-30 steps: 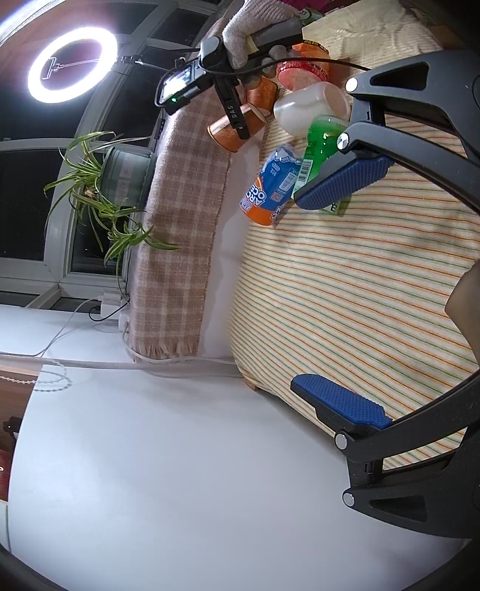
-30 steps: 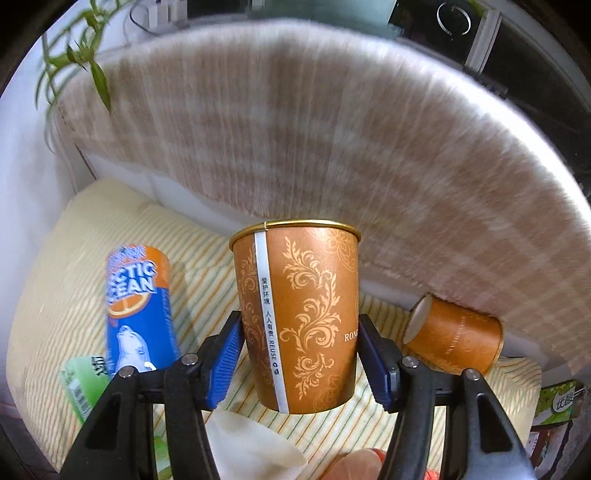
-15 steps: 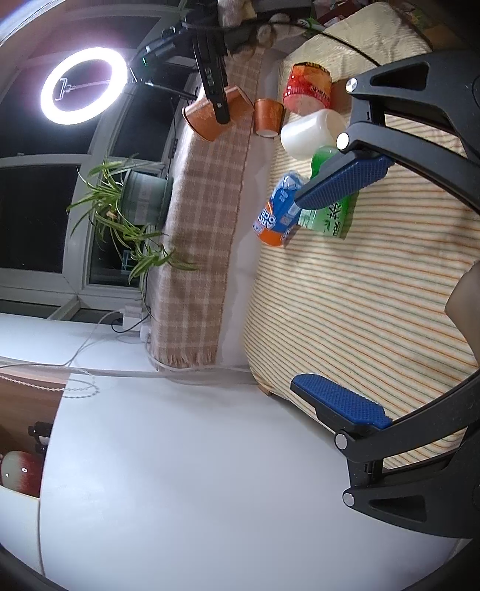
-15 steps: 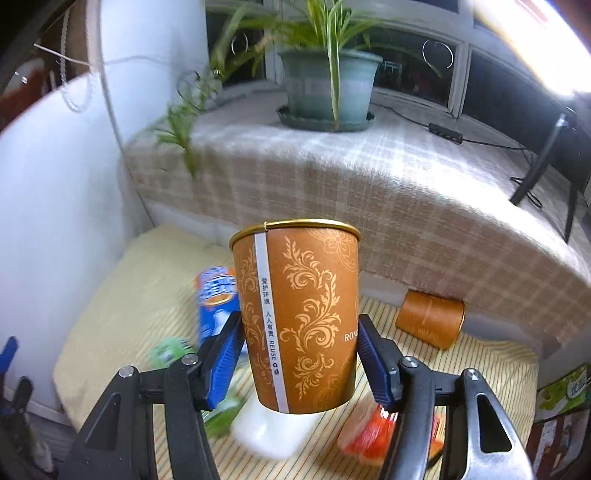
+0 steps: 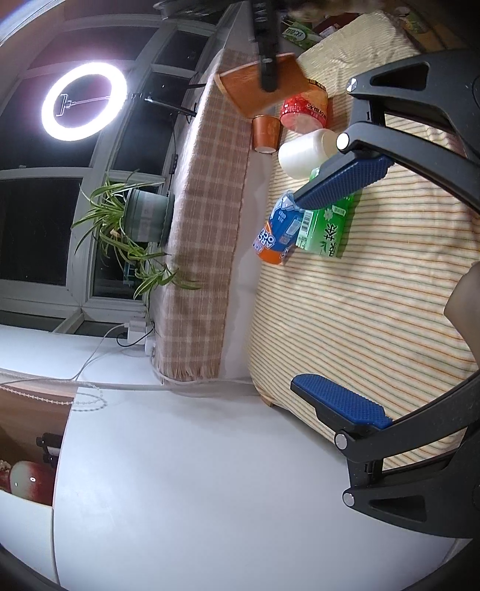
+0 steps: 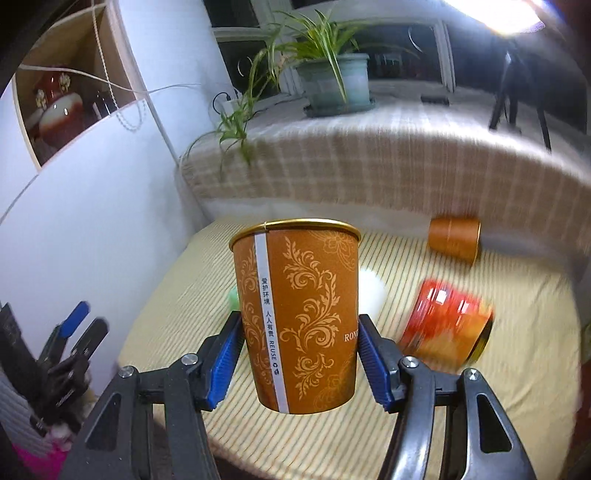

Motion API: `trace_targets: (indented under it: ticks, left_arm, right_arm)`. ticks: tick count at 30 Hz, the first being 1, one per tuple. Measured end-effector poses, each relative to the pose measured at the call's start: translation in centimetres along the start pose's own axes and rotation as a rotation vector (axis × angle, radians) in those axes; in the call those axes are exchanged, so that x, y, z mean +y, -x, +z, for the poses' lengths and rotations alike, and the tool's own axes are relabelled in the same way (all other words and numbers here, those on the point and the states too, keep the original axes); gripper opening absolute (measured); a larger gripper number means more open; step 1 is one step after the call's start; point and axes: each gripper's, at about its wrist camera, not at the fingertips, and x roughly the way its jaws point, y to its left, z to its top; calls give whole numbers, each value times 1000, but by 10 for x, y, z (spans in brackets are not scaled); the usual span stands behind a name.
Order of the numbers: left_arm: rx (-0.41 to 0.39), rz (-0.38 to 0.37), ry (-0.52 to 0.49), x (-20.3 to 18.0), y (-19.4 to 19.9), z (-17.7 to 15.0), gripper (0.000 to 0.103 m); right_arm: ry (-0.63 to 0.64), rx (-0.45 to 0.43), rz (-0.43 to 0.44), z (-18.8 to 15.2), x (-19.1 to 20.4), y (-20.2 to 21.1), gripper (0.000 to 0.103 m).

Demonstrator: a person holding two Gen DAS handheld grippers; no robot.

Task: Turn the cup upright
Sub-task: 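Lift the cup with the right gripper and carry it toward the left tool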

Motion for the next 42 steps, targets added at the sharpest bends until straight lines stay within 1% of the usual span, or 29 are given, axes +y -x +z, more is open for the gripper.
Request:
trace_targets:
  ticks: [4, 8, 13, 16, 20, 23, 30, 34, 41, 42]
  left_arm:
    - [18, -21, -2, -7, -2, 0, 93]
    - [57, -55, 10, -12, -5, -1, 93]
    - [127, -75, 22, -18, -13, -5, 93]
    - [170, -90, 41, -20, -17, -7, 93]
    - [188, -100, 35, -26, -17, -11, 93]
    - [196, -106, 28, -29, -17, -12, 93]
    - [228, -106, 29, -32, -24, -14, 93]
    - [254, -124, 34, -35, -29, -18, 93]
    - [251, -129, 30, -43, -28, -17, 93]
    - [248, -127, 27, -44, -26, -17, 93]
  right_arm:
    - [-83, 45, 38, -30, -8, -11, 62]
    - [-150, 92, 52, -55, -19, -27, 62]
    - [-183, 135, 73, -71, -27, -40, 63]
    - [-174, 162, 80, -74, -24, -48, 63]
    - [-184, 185, 81, -76, -24, -57, 63]
    - [-220, 195, 84, -79, -30, -64, 63]
    - [-264, 219, 59, -86, -40, -80, 63]
    - [-267, 226, 46, -87, -44, -83, 64]
    - [-271, 231, 40, -87, -46, -90, 66]
    - [-273, 232, 48, -87, -46, -91, 69]
